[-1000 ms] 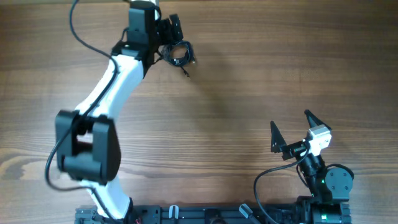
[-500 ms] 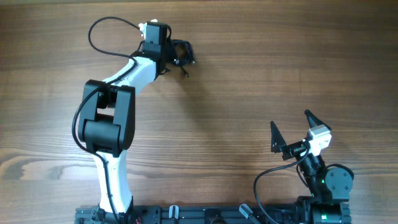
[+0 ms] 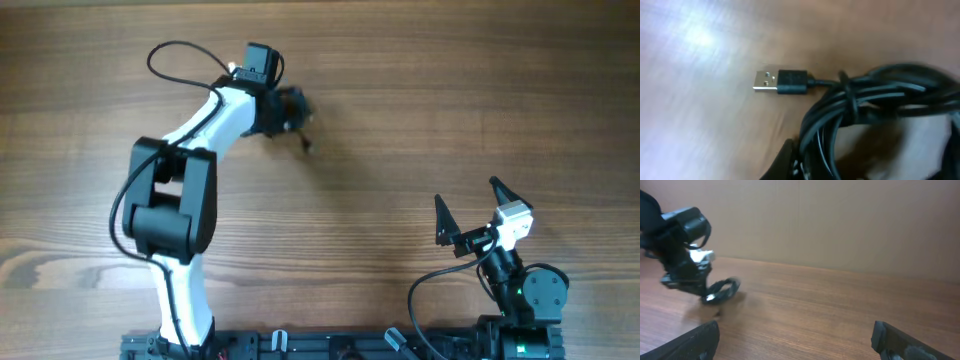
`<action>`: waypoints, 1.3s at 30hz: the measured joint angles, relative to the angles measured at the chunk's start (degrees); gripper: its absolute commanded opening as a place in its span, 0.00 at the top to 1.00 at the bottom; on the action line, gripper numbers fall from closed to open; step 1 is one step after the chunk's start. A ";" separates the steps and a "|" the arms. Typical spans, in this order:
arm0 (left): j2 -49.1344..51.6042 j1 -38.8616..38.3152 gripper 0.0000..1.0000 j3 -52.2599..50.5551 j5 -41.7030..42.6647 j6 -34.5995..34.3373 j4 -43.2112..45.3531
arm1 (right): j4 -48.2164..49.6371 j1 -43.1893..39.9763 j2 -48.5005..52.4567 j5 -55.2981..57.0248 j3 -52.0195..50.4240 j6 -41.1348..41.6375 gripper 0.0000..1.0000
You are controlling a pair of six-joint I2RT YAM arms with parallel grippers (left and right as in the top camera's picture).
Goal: Untangle cables
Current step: 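Reach the left gripper forward to the coiled black cable, then grasp the cable coil with the left gripper and lift it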
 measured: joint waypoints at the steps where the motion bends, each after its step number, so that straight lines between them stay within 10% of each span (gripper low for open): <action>1: -0.87 -0.07 0.96 -0.22 0.00 0.00 -1.97 | 0.00 0.00 0.00 0.00 0.00 0.00 0.00; 4: -6.05 -0.39 0.96 -0.61 -0.02 -0.52 -11.47 | 0.02 0.00 0.00 0.00 0.00 0.00 0.00; 6: -9.25 -0.50 0.71 -0.66 0.24 -1.75 -13.97 | 0.02 0.00 0.00 0.00 0.00 0.00 0.00; 8: -11.32 -0.72 0.25 -0.63 1.07 -3.10 -15.93 | 0.00 0.00 0.00 0.00 0.00 0.00 0.00; 10: -11.56 -1.03 0.18 -0.66 1.51 -3.69 -16.04 | 0.00 0.00 0.00 0.00 0.00 0.00 0.00; 15: -11.56 -1.11 0.33 -0.70 2.19 -2.99 -15.72 | 0.00 0.00 0.00 0.00 0.00 0.00 0.00; 24: -11.56 -1.11 0.35 -0.76 2.36 26.21 -10.82 | 0.00 0.00 0.00 0.00 0.00 0.00 0.00; 33: -11.61 -1.25 0.56 -13.33 2.78 -15.21 -7.50 | 0.02 0.00 0.00 0.00 0.00 0.00 0.00; 37: -12.02 -1.51 0.96 -18.60 3.54 -22.21 1.07 | 0.02 0.00 0.00 0.00 0.00 0.00 0.00; 39: -12.26 -1.60 0.96 -19.47 3.87 -23.80 3.34 | 0.02 0.00 0.00 0.00 0.00 0.00 0.00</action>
